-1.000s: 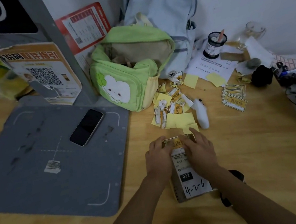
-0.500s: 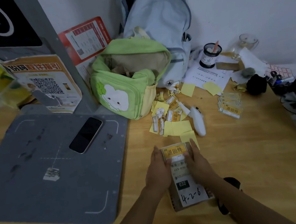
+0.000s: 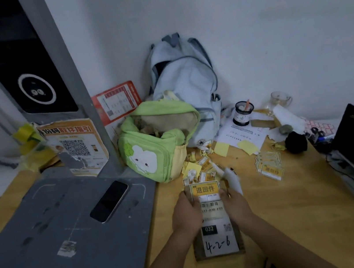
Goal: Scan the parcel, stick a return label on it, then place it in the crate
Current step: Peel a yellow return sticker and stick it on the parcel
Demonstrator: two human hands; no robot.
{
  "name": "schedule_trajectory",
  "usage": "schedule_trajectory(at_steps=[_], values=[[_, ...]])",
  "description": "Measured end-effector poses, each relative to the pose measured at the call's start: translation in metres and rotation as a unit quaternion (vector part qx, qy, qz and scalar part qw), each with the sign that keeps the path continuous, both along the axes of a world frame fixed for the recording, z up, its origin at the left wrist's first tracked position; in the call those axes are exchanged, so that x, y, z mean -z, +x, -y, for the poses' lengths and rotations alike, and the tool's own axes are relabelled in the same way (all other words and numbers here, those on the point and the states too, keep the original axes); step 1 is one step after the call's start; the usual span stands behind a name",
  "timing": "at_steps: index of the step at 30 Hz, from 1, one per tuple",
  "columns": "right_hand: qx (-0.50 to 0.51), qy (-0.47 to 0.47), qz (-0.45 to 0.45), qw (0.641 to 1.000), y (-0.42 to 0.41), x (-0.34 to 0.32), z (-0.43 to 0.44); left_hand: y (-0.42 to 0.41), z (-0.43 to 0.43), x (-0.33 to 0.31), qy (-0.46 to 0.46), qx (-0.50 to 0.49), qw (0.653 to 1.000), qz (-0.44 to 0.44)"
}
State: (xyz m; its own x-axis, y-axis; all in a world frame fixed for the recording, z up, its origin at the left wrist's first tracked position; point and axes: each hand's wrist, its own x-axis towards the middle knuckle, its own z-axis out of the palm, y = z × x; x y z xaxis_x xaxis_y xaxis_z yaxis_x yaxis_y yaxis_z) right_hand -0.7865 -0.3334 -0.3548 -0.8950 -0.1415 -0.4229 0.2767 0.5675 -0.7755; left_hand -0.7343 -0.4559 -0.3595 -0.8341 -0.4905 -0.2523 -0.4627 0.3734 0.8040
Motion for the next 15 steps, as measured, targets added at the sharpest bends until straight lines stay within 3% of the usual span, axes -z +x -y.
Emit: schedule_trajectory(at_steps=[8, 15], values=[[0.043, -0.103, -0.103, 0.988, -0.040, -0.102, 0.009, -0.053, 0.014, -0.098, 0.003, 0.017, 0.992, -0.124], [0.055, -0.168, -0.208, 0.962, -0.067, -0.210, 0.004, -0.087, 0.016, -0.206, -0.060, 0.062, 0.970, -0.227]])
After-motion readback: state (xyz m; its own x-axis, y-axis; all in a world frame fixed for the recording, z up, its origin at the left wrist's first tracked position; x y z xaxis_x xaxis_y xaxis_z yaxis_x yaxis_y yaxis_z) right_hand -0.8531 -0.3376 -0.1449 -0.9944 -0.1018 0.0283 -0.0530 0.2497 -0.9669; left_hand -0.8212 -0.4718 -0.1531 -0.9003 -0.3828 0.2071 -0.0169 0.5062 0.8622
